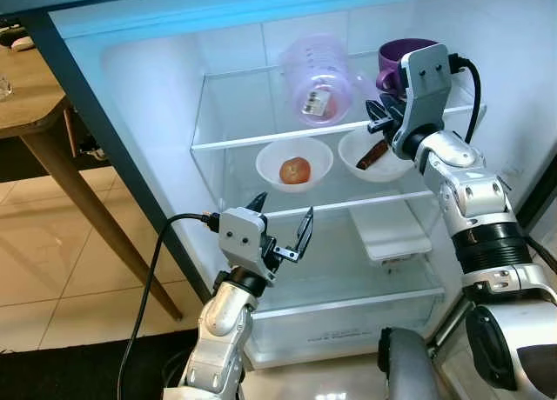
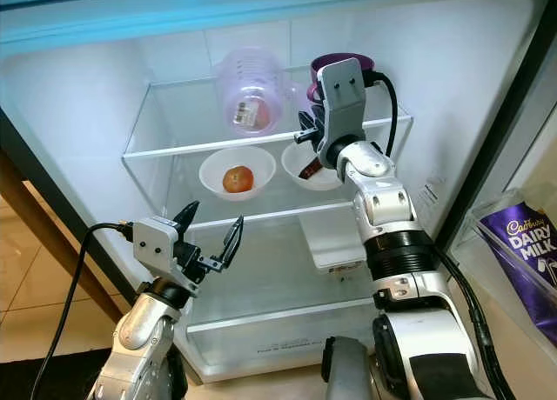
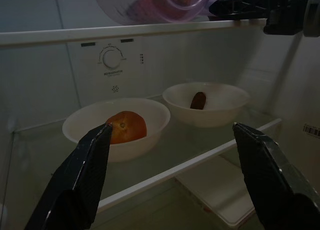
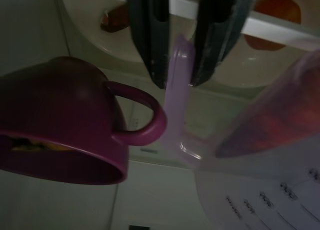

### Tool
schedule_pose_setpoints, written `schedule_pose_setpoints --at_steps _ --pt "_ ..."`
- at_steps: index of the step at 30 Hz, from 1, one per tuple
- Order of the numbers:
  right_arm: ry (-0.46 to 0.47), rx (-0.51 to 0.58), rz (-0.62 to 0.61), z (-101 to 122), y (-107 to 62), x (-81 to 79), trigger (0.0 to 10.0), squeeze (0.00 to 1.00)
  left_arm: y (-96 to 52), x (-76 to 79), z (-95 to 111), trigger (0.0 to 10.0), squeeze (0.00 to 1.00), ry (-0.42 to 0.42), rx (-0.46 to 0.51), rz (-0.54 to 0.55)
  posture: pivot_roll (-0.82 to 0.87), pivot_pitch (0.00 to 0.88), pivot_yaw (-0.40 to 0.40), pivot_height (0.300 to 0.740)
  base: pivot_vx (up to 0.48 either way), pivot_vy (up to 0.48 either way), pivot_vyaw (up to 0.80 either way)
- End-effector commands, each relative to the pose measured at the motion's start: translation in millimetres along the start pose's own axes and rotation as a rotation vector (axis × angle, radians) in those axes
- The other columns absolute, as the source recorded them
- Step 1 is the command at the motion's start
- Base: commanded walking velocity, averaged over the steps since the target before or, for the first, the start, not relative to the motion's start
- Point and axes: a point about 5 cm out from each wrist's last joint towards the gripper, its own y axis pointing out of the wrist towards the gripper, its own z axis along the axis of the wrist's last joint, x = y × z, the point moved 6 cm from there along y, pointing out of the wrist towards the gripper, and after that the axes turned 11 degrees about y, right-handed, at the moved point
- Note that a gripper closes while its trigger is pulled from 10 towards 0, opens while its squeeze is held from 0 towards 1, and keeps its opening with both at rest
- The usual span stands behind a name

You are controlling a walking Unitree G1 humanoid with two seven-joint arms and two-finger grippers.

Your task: Restocking fridge

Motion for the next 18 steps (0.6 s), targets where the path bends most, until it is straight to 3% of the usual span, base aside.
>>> schedule_pose_setpoints --at_steps 1,3,5,6,7,9,10,11,12,18 --pt "-0.025 -0.106 -0.014 -25 -1.6 2.9 7.2 0.00 -4.0 -1.7 -7 10.0 0.00 0.005 -0.027 0.005 -0.01 0.066 0.079 0.447 0.000 0.000 0.00" --pt "-0.037 -0.111 -0.013 -24 -2.2 3.6 8.5 0.00 -3.9 -1.8 -7 10.0 0.00 0.006 -0.028 0.005 -0.01 0.065 0.078 0.447 0.000 0.000 0.00" --pt "-0.043 -0.112 -0.007 -23 -2.8 3.4 8.5 0.00 -3.9 -1.8 -7 10.0 0.00 0.006 -0.027 0.005 -0.01 0.065 0.078 0.447 0.000 0.000 0.00" --pt "-0.047 -0.111 -0.001 -22 -3.4 3.1 7.0 0.00 -3.8 -1.9 -7 10.0 0.00 0.006 -0.028 0.006 -0.01 0.064 0.079 0.447 0.000 0.000 0.00" --pt "-0.047 -0.111 -0.001 -22 -3.4 3.1 7.0 0.00 -3.8 -1.9 -7 10.0 0.00 0.006 -0.028 0.006 -0.01 0.064 0.079 0.447 0.000 0.000 0.00" --pt "-0.039 -0.100 0.003 -18 -3.7 2.8 4.2 0.00 -3.8 -1.9 -8 10.0 0.00 0.005 -0.028 0.006 -0.01 0.064 0.080 0.447 0.000 0.000 0.00" --pt "-0.039 -0.100 0.003 -18 -3.7 2.8 4.2 0.00 -3.8 -1.9 -8 10.0 0.00 0.005 -0.028 0.006 -0.01 0.064 0.080 0.447 0.000 0.000 0.00" --pt "-0.030 -0.087 0.005 -16 -4.0 2.8 1.6 0.00 -3.7 -1.9 -8 10.0 0.00 0.005 -0.028 0.005 -0.01 0.064 0.080 0.447 0.000 0.000 0.00" --pt "-0.017 -0.072 0.004 -13 -4.2 3.5 0.0 0.00 -3.5 -2.0 -8 10.0 0.00 0.006 -0.028 0.005 -0.01 0.064 0.082 0.447 0.000 0.000 0.00" --pt "0.004 0.011 0.016 -2 -6.0 3.2 0.0 0.00 -2.8 -2.3 -7 10.0 0.00 0.008 -0.027 0.004 -0.01 0.063 0.083 0.447 0.000 0.000 0.00"
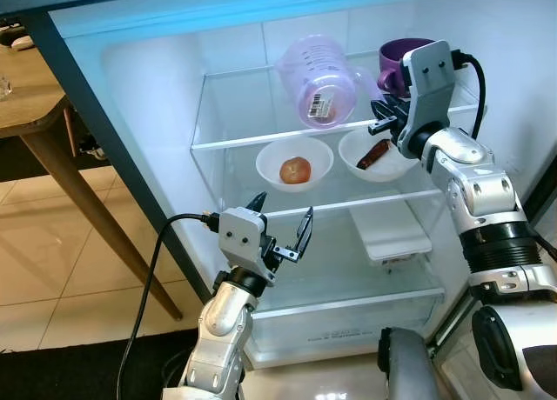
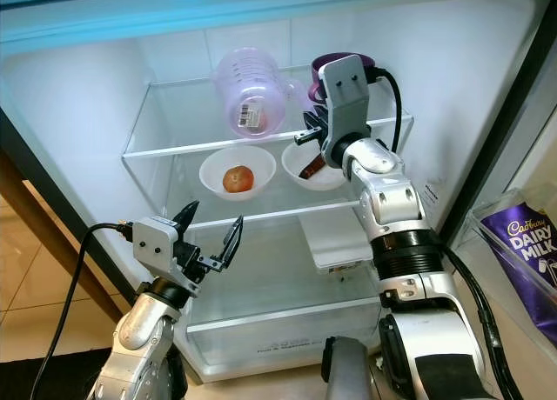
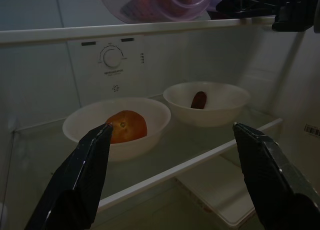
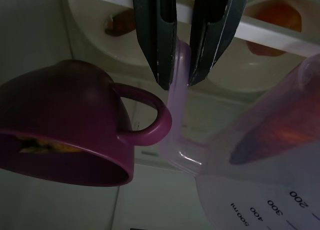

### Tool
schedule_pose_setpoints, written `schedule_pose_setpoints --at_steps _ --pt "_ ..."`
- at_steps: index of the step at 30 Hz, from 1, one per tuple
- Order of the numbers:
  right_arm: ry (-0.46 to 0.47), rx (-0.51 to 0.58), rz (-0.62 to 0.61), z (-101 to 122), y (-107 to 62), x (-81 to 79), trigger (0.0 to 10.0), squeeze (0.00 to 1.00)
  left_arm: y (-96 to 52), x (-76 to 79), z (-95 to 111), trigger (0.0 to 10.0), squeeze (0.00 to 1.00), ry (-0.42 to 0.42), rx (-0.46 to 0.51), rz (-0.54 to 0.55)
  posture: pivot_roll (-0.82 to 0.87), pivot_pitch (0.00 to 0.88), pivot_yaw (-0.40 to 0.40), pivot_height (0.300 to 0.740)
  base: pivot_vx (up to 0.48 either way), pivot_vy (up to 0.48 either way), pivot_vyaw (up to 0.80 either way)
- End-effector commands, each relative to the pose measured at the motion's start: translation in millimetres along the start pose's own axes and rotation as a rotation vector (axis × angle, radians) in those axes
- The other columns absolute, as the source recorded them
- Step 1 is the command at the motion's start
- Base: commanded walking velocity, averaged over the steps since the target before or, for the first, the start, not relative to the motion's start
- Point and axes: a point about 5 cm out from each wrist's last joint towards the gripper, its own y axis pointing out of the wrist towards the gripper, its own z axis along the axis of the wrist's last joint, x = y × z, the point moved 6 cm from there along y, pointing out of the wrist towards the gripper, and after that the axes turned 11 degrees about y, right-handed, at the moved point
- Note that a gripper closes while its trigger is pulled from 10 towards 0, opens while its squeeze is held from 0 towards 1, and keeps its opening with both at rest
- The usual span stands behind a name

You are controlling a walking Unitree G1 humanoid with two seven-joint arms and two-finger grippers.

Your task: Restocking fridge

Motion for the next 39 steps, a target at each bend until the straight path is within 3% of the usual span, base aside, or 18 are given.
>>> schedule_pose_setpoints --at_steps 1,13,27,39 --pt "0.017 0.001 0.010 -9 -2.8 -1.6 0.0 0.00 -2.9 -2.1 -7 10.0 0.00 0.008 -0.026 0.002 0.00 0.062 0.083 0.447 0.000 0.000 0.00" --pt "0.076 0.065 0.007 -21 -10.5 -1.6 0.0 0.00 -2.9 -3.3 -7 10.0 0.00 0.012 -0.026 0.000 0.00 0.059 0.090 0.447 0.000 0.000 0.00" --pt "0.094 0.178 0.050 -13 -16.5 -8.9 0.0 0.00 -2.1 -3.5 -7 10.0 0.00 0.013 -0.023 -0.004 0.00 0.057 0.094 0.447 0.000 0.000 0.00" --pt "0.133 0.255 0.092 -21 -29.6 -12.1 0.0 0.00 -2.5 -5.4 -6 10.0 0.00 0.016 -0.023 0.000 0.01 0.060 0.096 0.447 0.000 0.000 0.00"
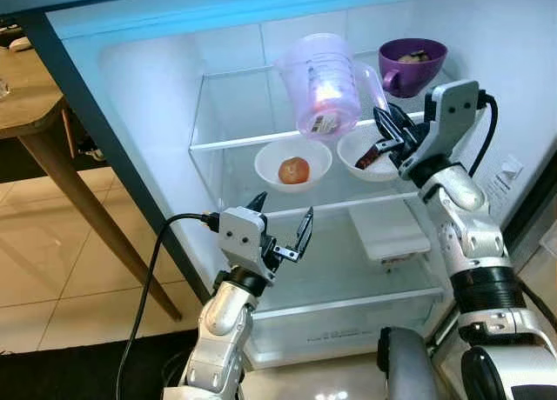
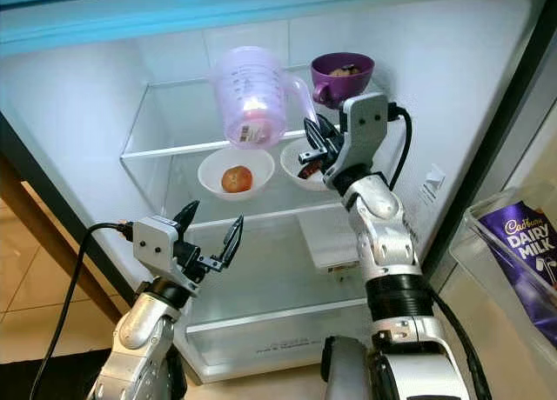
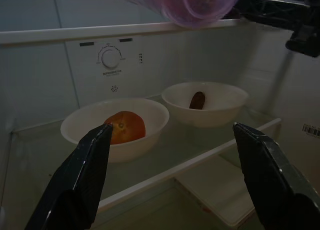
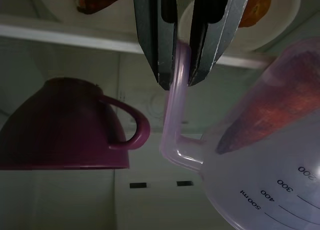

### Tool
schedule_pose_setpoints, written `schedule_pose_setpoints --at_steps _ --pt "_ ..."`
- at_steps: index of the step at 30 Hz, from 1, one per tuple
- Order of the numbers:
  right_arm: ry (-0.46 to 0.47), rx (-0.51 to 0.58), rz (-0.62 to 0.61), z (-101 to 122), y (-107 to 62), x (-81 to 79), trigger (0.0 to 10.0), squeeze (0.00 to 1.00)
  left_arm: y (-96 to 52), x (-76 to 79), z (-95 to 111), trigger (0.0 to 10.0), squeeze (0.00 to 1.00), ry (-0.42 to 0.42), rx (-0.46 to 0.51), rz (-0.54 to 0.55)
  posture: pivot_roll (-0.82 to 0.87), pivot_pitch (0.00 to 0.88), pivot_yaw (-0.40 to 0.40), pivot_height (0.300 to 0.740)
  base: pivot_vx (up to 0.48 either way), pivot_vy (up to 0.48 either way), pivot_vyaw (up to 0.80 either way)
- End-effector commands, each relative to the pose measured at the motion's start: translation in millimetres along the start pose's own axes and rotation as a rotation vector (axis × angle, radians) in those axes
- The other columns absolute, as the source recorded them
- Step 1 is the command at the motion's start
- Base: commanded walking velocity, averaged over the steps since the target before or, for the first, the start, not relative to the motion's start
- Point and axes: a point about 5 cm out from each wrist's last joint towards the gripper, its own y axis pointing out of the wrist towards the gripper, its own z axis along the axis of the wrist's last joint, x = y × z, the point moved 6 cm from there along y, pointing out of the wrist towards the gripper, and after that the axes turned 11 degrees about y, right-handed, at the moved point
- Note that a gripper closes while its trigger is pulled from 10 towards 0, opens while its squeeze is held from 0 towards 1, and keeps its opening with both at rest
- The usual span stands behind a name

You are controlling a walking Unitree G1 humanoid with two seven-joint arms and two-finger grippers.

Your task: Restocking fridge

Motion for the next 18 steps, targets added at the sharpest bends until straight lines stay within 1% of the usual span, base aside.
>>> schedule_pose_setpoints --at_steps 1,7,10,15,18 --pt "0.008 0.001 0.010 -3 -2.3 -2.4 0.0 0.00 -2.6 -5.0 -6 10.0 0.00 0.015 -0.023 0.002 0.01 0.060 0.096 0.447 0.000 0.000 0.00" --pt "0.048 0.088 0.058 3 -16.9 -3.5 0.0 0.00 -2.0 -5.8 -5 10.0 0.00 0.015 -0.020 0.003 0.01 0.059 0.100 0.447 0.000 0.000 0.00" --pt "0.061 0.103 0.069 4 -20.9 -2.9 0.0 0.00 -1.9 -6.2 -5 10.0 0.00 0.016 -0.019 0.003 0.01 0.058 0.101 0.447 0.000 0.000 0.00" --pt "0.113 0.141 0.078 1 -32.8 2.8 0.0 0.00 -1.6 -6.7 -4 10.0 0.00 0.016 -0.017 0.002 0.01 0.059 0.101 0.447 0.000 0.000 0.00" --pt "0.137 0.159 0.082 2 -35.6 3.6 0.0 0.00 -1.6 -6.6 -4 10.0 0.00 0.016 -0.017 0.002 0.01 0.059 0.101 0.447 0.000 0.000 0.00"
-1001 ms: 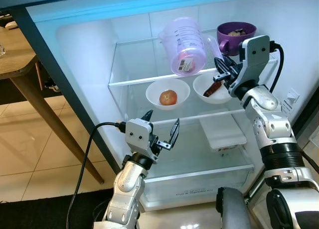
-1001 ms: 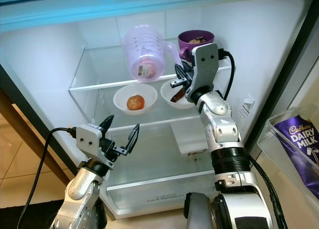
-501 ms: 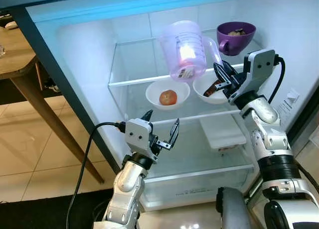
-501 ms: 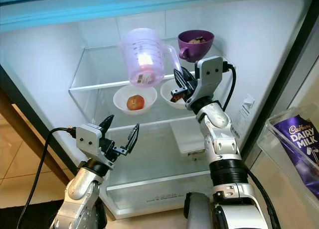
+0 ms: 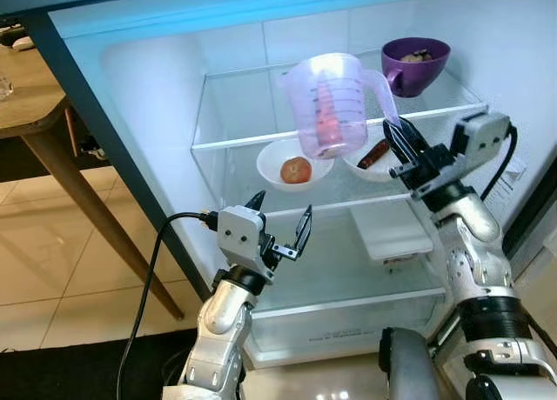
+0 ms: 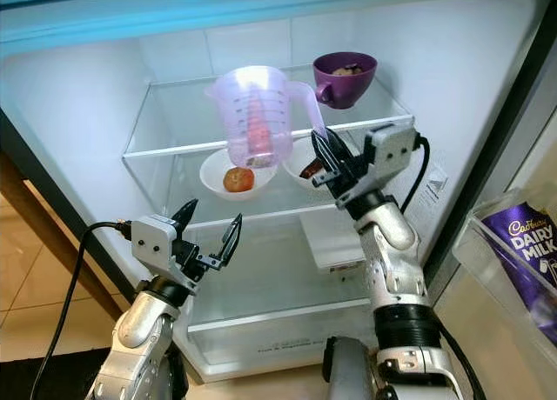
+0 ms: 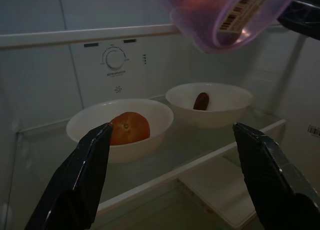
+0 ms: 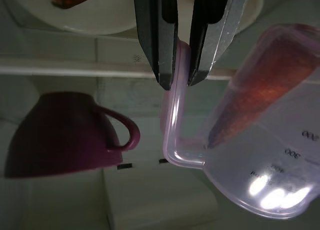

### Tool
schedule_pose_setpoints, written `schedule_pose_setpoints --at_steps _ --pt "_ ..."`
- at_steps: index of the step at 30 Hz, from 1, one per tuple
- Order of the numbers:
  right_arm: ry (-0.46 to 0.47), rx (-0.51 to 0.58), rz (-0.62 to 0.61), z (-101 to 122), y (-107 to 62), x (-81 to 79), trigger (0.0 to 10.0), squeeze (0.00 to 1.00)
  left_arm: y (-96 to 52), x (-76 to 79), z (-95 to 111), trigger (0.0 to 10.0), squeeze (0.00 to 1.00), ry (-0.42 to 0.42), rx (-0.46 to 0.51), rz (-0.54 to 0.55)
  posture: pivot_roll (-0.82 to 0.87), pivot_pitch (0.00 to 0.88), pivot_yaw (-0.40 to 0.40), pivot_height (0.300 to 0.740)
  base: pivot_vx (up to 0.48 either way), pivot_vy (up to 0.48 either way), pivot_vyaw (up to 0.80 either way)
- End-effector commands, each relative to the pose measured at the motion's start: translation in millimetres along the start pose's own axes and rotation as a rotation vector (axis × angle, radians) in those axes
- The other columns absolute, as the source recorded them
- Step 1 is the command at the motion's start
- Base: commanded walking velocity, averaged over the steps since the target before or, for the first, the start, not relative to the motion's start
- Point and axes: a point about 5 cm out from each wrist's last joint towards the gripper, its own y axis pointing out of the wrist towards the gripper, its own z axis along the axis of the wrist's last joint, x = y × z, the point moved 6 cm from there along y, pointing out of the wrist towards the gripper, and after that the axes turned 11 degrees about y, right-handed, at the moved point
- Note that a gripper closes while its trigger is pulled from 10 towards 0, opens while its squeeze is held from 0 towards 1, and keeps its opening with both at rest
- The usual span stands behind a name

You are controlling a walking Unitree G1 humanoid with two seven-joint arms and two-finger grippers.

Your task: Restocking fridge

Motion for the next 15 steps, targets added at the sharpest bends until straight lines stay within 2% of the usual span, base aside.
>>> schedule_pose_setpoints --at_steps 1,7,10,15 --pt "0.020 0.035 0.014 3 -1.3 -2.6 0.0 0.00 -2.6 -4.9 -5 10.0 0.00 0.013 -0.022 -0.002 0.02 0.058 0.104 0.447 0.000 0.000 0.00" --pt "0.088 0.079 0.047 6 -8.1 -3.8 0.0 0.00 -2.8 -5.8 -5 10.0 0.00 0.015 -0.020 -0.003 0.02 0.059 0.106 0.447 0.000 0.000 0.00" --pt "0.164 0.121 0.092 10 -16.6 -4.6 0.0 0.00 -2.6 -6.3 -4 10.0 0.00 0.015 -0.019 -0.003 0.02 0.059 0.106 0.447 0.000 0.000 0.00" --pt "0.239 0.136 0.156 12 -28.6 -6.1 0.0 0.00 -2.6 -6.4 -4 10.0 0.00 0.015 -0.020 -0.004 0.02 0.058 0.107 0.447 0.000 0.000 0.00"
